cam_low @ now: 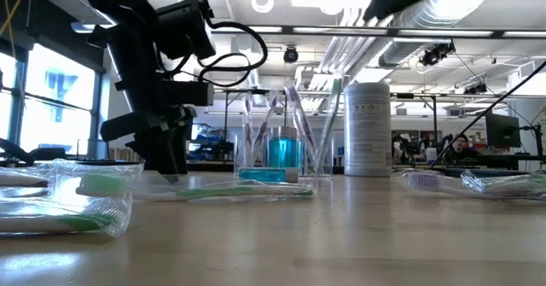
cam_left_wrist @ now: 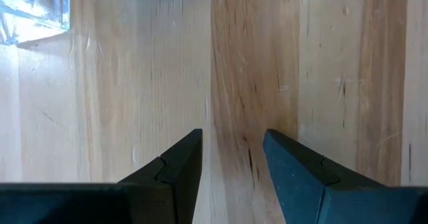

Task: Pick & Place toothbrushing station
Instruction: Put the left purple toothbrush into the transparent organizer

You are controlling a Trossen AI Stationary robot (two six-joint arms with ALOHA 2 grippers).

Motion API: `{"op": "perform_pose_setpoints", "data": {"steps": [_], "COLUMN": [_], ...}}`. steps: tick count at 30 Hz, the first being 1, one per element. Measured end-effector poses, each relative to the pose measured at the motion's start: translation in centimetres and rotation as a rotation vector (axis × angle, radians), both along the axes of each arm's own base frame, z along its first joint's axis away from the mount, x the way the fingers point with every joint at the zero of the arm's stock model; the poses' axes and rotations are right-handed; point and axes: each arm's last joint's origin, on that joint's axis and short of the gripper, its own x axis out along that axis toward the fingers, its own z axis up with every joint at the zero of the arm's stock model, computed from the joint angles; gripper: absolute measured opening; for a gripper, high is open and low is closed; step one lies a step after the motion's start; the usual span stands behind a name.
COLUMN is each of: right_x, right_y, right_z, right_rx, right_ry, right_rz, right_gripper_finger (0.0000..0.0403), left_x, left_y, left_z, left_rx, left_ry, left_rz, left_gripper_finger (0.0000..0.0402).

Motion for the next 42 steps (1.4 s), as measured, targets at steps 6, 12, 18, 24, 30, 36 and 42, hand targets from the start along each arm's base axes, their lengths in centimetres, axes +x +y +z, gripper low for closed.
{"op": "perform_pose_setpoints", "data": {"steps": [6,12,18,24,30,36,42], "right_x": [-0.3,-0.3,-0.1,0.3,0.3,0.3,0.5], "right_y": [1.2,2.2,3.0,3.2,3.2,3.2,3.2], "right_z": [-3.9,-8.4,-11.8,-12.7,-12.8,-12.7,-12.5], "right_rx": [0.356,0.452,0.422,0.375,0.362,0.348,0.328], "right_ry": [0.05,0.073,0.028,-0.035,-0.023,-0.014,-0.034], "right_rz": [0.137,0.204,0.293,0.375,0.385,0.398,0.422], "right_gripper_finger": [0.0252,0.0252,0.0252,0.0252,0.0252,0.0252,0.0252], "left_x": [-0.4,-1.4,-2.3,-3.7,-4.9,-5.2,-4.9], "left_y": [0.0,-0.1,-1.0,-1.2,-2.3,-5.5,-8.6], "left_z": [-0.2,1.1,4.3,5.9,5.8,5.8,5.9], "left_rx": [0.004,-0.003,-0.01,-0.097,-0.368,-0.391,-0.267], "left_ry": [0.044,0.143,0.187,0.244,0.396,0.411,0.299], "left_rz": [0.006,0.033,0.021,0.178,0.277,0.039,-0.323], "left_gripper_finger": [0.0161,0.0161,0.0161,0.0161,0.0161,0.0161,0.0161]}}
